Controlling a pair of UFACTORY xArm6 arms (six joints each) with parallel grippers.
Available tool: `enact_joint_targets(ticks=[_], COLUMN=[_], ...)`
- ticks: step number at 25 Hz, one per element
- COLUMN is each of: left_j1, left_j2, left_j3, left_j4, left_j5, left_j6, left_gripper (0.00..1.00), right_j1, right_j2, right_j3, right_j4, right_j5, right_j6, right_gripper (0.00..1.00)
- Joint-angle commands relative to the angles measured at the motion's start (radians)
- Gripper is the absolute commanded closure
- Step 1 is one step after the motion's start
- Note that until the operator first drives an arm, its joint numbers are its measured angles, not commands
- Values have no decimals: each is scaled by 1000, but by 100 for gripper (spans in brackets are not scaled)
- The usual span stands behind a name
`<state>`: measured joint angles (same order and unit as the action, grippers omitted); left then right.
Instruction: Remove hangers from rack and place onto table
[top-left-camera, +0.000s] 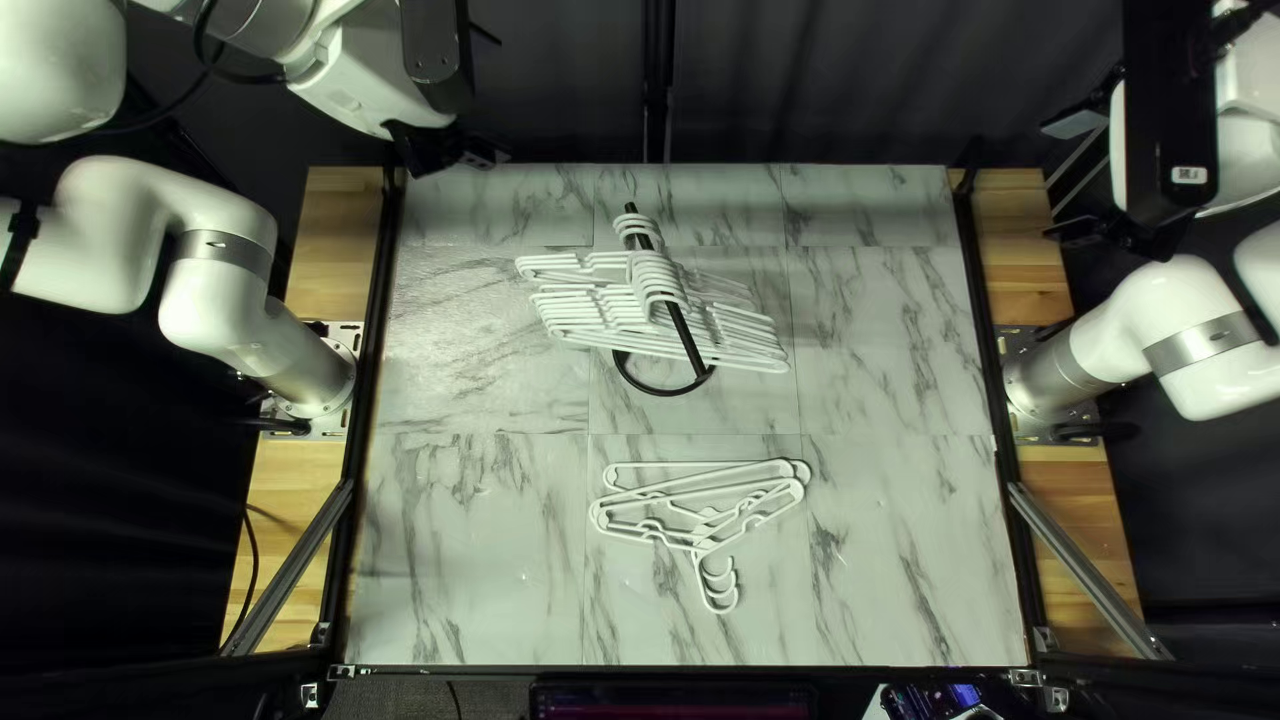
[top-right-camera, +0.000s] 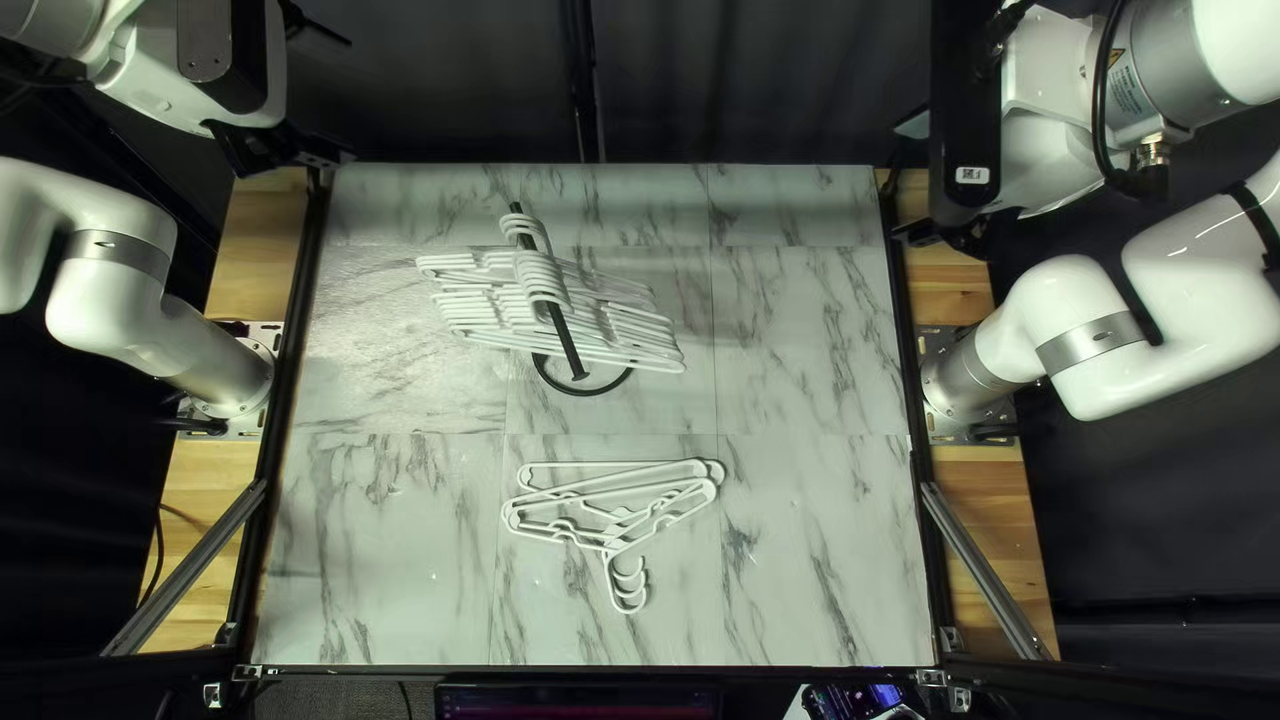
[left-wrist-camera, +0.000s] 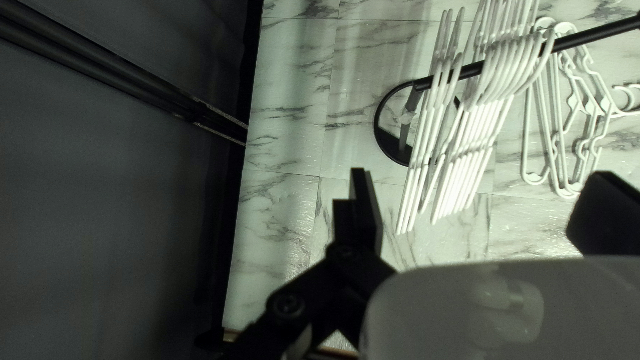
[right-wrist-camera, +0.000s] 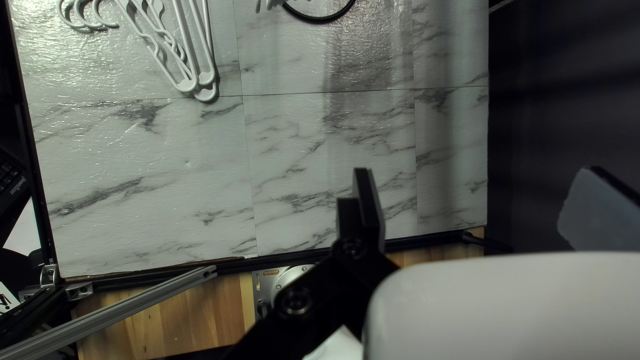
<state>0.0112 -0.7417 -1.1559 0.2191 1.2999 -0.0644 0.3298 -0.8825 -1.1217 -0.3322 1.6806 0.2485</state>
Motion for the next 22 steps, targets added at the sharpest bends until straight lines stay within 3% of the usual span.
enact_joint_targets(ticks=[1, 6, 9, 11, 14, 17, 22], left_j1=[9, -202, -296, -353, -375, -341, -341], left_j2=[-8, 70, 68, 74, 96, 102, 102], left_j3=[8, 20, 92, 188, 267, 338, 338], left_j4=[-14, 73, 91, 76, 27, -58, -58], left_j5=[-2, 101, 103, 52, -15, -58, -58], left_j6=[3, -192, -287, -351, -350, -261, -261], left_gripper=[0, 0, 0, 0, 0, 0, 0], right_j1=[0, 0, 0, 0, 0, 0, 0], right_j2=[0, 0, 0, 0, 0, 0, 0], right_j3=[0, 0, 0, 0, 0, 0, 0], right_j4=[0, 0, 0, 0, 0, 0, 0], right_j5=[0, 0, 0, 0, 0, 0, 0], right_j6=[0, 0, 0, 0, 0, 0, 0], right_gripper=[0, 0, 0, 0, 0, 0, 0])
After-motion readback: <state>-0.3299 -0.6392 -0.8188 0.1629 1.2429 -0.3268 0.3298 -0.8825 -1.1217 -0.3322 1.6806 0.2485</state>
